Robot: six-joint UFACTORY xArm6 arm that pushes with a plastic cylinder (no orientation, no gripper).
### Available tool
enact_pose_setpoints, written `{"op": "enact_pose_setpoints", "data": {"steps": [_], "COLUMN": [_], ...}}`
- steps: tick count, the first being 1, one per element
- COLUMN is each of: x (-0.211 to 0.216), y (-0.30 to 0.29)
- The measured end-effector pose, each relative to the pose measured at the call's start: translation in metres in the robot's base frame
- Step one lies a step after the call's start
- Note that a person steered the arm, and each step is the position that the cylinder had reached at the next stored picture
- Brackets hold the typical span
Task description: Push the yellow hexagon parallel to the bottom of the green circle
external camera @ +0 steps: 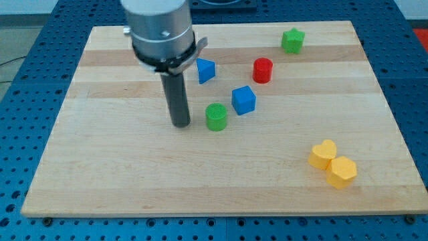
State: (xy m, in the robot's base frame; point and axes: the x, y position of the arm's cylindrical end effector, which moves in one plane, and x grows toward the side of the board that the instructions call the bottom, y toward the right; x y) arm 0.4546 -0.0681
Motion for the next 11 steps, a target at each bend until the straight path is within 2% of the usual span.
{"op": "enact_pose_setpoints", "data": {"steps": [2, 3, 4, 5, 6, 7, 8, 9, 10, 11], "x": [0.013, 0.036, 0.118, 0.160, 0.163, 0.135, 0.133, 0.133, 0.134, 0.121], "y": [0.105, 0.059, 0.119, 0.246, 0.280, 0.303, 0.277, 0.215, 0.186, 0.211]}}
